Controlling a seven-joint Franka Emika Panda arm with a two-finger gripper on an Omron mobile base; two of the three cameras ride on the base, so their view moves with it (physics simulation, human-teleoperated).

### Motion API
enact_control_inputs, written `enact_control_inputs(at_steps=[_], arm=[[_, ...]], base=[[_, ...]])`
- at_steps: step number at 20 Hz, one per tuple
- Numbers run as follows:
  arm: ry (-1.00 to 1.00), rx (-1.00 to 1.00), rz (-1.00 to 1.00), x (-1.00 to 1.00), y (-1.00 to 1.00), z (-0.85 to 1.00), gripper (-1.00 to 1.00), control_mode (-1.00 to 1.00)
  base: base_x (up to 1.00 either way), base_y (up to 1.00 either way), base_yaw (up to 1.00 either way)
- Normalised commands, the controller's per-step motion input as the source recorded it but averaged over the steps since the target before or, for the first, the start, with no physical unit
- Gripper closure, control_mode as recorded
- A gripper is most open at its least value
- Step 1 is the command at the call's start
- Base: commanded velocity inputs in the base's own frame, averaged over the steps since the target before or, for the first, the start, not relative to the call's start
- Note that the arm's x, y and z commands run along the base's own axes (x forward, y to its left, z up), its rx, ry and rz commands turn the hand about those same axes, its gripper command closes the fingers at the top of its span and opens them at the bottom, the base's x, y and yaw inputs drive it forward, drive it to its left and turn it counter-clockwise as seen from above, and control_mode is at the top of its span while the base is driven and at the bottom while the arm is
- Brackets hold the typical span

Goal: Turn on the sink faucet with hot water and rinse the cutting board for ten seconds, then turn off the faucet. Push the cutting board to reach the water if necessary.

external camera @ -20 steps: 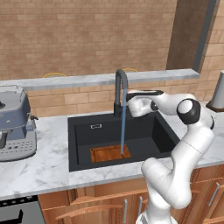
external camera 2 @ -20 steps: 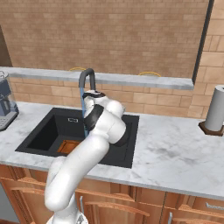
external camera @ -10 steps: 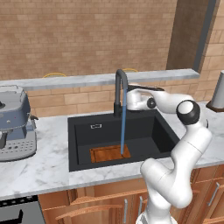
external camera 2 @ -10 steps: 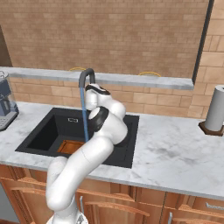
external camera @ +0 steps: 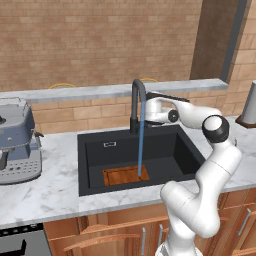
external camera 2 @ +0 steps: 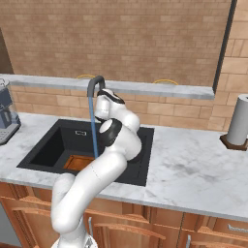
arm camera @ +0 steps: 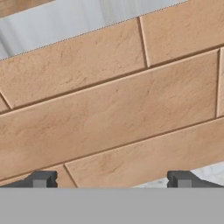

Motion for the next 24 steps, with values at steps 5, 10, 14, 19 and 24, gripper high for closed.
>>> enact_control_inputs(at_steps=[5, 10, 14, 19, 24], arm=[[0.0, 0.0, 0.0, 0.0, 0.0, 0.0, -1.0, -1.0], [0.0, 0.0, 0.0, 0.0, 0.0, 0.0, -1.0, -1.0], [0.0, 0.0, 0.0, 0.0, 0.0, 0.0, -1.0, -1.0], [0.0, 0.0, 0.0, 0.0, 0.0, -0.2, -1.0, -1.0], [0.0, 0.0, 0.0, 0.0, 0.0, -0.25, -1.0, -1.0]], base=[[0.0, 0.0, 0.0], [0.0, 0.0, 0.0], [0.0, 0.0, 0.0], [0.0, 0.0, 0.0], [0.0, 0.0, 0.0]])
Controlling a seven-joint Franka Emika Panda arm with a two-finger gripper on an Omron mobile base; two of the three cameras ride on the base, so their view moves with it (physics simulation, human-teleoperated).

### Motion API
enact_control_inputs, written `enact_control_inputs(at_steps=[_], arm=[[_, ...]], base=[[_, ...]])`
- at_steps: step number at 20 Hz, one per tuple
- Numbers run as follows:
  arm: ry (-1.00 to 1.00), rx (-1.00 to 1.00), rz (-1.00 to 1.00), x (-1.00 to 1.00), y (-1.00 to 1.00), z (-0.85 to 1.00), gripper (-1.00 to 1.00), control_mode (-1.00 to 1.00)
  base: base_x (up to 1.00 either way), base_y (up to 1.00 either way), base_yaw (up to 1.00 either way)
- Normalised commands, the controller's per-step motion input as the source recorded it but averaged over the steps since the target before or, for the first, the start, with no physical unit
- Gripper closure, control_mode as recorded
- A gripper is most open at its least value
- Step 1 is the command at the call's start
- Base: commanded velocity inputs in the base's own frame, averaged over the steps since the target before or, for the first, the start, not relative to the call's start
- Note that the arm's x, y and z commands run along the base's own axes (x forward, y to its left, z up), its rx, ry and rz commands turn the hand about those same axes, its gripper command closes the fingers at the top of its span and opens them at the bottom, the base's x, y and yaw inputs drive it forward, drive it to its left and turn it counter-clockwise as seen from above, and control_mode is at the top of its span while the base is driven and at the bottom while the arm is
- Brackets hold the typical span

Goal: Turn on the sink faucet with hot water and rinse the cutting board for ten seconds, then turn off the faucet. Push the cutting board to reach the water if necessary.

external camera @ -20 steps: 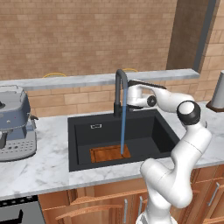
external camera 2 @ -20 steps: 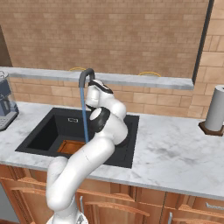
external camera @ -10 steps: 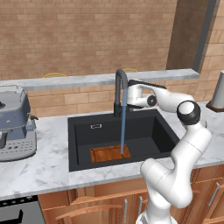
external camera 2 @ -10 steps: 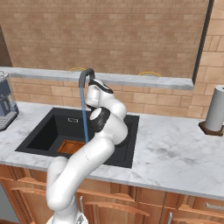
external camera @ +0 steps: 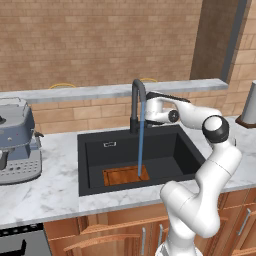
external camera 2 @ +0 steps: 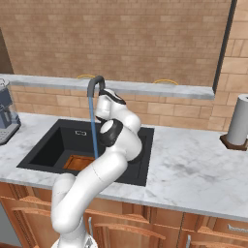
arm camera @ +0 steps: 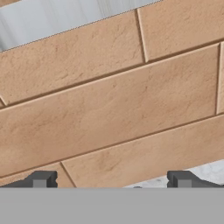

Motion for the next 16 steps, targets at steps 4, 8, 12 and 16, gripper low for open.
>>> enact_control_inputs(at_steps=[4, 8, 12, 16], arm=[[0.0, 0.0, 0.0, 0.0, 0.0, -0.21, -1.0, -1.0], [0.0, 0.0, 0.0, -0.1, 0.0, -0.2, -1.0, -1.0], [0.0, 0.0, 0.0, -0.13, 0.0, 0.0, -1.0, -1.0], [0.0, 0.0, 0.0, -0.17, 0.0, 0.0, -1.0, -1.0]], base=[[0.0, 0.0, 0.0], [0.0, 0.0, 0.0], [0.0, 0.0, 0.0], [0.0, 0.0, 0.0]])
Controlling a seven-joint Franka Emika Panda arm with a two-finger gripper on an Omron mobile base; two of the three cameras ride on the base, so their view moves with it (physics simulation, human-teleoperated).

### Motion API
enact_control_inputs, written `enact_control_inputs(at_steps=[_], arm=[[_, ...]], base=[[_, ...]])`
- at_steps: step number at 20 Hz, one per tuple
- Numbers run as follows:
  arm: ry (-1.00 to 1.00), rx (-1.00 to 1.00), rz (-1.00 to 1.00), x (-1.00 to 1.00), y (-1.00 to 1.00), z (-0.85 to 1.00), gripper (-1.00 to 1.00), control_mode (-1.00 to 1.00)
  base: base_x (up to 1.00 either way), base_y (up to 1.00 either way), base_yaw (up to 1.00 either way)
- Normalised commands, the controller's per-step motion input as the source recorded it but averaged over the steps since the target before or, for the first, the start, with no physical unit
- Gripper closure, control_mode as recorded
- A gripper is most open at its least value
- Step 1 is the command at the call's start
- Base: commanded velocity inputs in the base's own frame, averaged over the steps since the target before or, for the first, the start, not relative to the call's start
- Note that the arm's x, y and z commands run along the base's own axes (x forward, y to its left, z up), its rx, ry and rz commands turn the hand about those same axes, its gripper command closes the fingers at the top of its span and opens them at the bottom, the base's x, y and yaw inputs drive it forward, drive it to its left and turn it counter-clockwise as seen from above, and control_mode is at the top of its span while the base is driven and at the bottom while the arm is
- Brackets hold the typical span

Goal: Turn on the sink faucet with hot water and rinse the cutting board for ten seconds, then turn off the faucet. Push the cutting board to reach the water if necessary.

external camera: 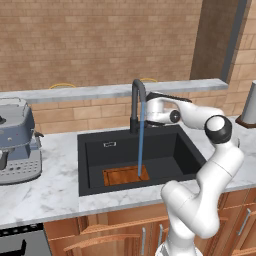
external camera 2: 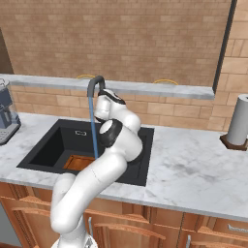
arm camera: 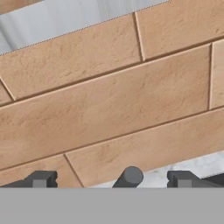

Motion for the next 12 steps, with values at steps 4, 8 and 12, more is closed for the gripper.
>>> enact_control_inputs(at_steps=[4, 8, 12], arm=[[0.0, 0.0, 0.0, 0.0, 0.0, -0.02, -1.0, -1.0], [0.0, 0.0, 0.0, 0.05, 0.01, -0.11, -1.0, -1.0], [0.0, 0.0, 0.0, 0.03, 0.06, -0.13, -1.0, -1.0]], base=[[0.0, 0.0, 0.0], [0.0, 0.0, 0.0], [0.0, 0.0, 0.0]])
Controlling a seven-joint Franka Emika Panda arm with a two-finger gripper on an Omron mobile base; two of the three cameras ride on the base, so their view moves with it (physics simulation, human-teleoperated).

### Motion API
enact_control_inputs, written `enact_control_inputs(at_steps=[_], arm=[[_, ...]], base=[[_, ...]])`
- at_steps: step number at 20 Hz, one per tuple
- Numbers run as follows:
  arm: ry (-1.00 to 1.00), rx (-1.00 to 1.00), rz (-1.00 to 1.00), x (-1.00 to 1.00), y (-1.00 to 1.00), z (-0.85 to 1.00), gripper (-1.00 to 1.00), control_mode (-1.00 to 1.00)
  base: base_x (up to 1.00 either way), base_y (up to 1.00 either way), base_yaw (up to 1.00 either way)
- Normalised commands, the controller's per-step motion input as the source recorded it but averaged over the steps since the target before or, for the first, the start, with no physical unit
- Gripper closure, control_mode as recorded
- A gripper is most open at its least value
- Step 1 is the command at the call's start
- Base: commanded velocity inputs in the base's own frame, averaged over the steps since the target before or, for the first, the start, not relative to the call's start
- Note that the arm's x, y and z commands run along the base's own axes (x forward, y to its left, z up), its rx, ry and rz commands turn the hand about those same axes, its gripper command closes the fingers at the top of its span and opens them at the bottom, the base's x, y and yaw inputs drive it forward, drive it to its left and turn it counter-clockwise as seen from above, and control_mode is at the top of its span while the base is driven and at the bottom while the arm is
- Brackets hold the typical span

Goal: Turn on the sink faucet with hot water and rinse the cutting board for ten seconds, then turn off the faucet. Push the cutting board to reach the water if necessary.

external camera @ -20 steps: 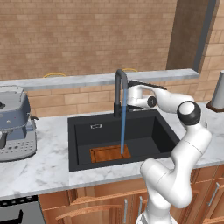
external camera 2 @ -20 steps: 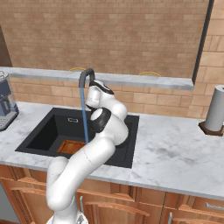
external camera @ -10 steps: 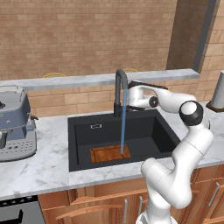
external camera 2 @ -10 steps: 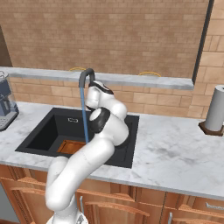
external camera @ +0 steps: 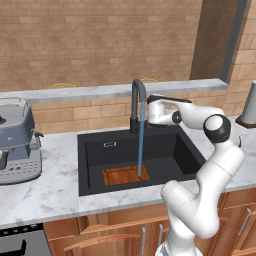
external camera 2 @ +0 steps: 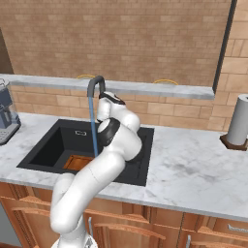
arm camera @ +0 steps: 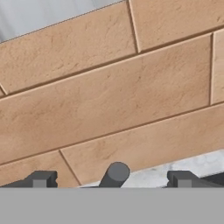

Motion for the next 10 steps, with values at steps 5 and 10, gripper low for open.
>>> enact_control_inputs(at_steps=[5, 10], arm=[[0.0, -0.01, 0.0, 0.0, 0.24, -0.14, -1.0, -1.0], [0.0, -0.01, 0.0, 0.0, 0.26, -0.08, -1.0, -1.0]], base=[[0.0, 0.0, 0.0], [0.0, 0.0, 0.0]])
